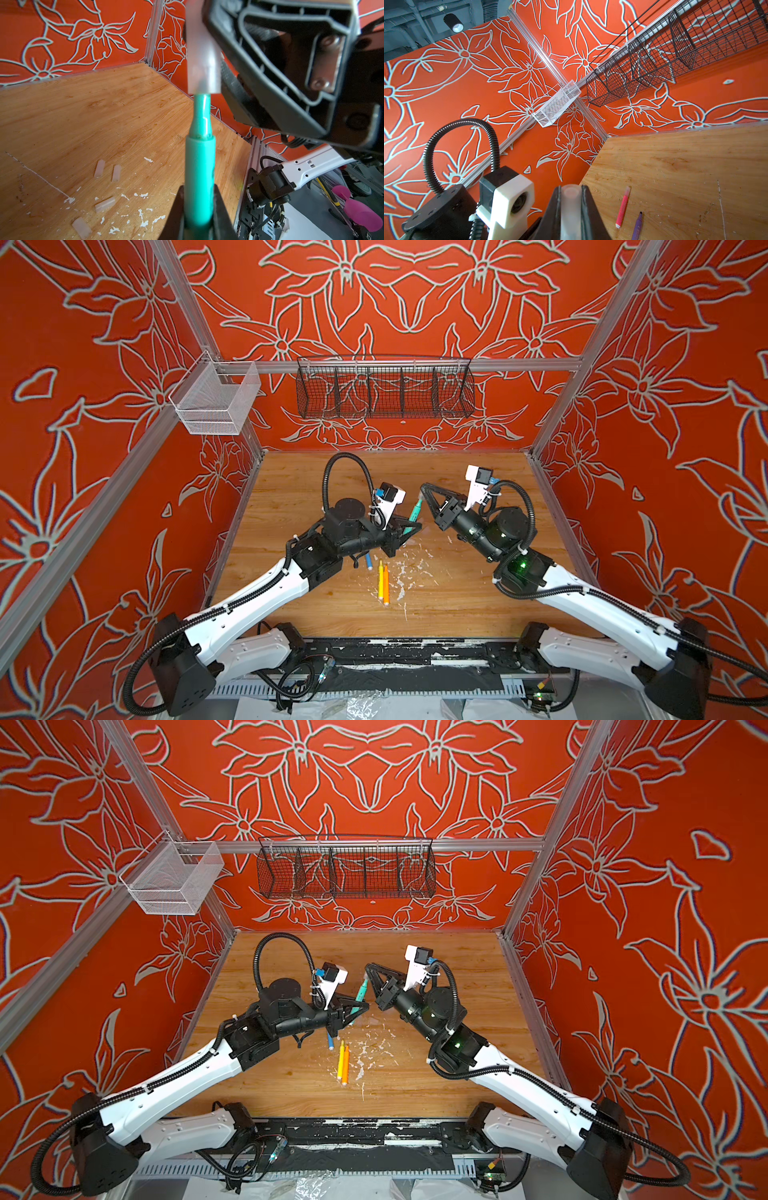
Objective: Insert the pens into the pen caps
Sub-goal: 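Press the cap down onto the green marker tip with the right gripper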
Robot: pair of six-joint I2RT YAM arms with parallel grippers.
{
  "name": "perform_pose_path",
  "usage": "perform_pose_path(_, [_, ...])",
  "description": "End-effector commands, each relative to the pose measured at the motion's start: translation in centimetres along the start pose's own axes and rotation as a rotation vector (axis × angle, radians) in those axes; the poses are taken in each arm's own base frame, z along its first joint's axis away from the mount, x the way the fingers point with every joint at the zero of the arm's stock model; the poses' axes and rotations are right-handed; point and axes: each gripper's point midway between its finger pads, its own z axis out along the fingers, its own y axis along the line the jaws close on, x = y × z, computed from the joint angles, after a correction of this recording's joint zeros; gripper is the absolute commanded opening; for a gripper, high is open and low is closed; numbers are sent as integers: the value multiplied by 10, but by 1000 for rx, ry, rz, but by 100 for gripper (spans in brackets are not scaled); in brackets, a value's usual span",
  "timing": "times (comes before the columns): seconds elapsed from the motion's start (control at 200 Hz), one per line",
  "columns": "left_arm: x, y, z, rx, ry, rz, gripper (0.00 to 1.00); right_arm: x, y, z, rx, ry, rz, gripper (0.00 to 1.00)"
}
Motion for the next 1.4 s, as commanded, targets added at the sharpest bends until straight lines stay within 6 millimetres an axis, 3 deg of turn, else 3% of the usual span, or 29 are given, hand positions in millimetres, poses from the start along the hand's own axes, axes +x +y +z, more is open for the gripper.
perform_pose_path(0.0, [-8, -3, -2, 2, -35, 16, 0, -3, 10, -3, -33, -17, 20, 0])
perform_pose_path(0.21, [-11, 4, -8, -41, -74, 13, 0, 18, 0, -16, -18, 12, 63, 0])
perform_pose_path(0.47, [-13, 6, -13, -57, -107, 14, 0, 42, 9, -23, -39, 65, 81, 0])
perform_pose_path(0.645, [-12, 7, -12, -59, -102, 18, 0, 40, 13, -27, -28, 64, 55, 35])
perform_pose_path(0.846, [-10, 7, -12, -60, -97, 59, 0, 22, -3, -47, 91, 31, -1, 54])
perform_pose_path(0.991, [-5, -8, -9, 31, -85, 139, 0, 11, -1, -56, 109, 15, -43, 56])
perform_pose_path(1.081, [0, -16, -7, 80, -69, 181, 0, 6, 1, -57, 125, 31, -66, 52])
perform_pose_path(1.396, [11, -26, 4, 131, -25, 230, 0, 7, 31, -43, 25, 112, -112, 48])
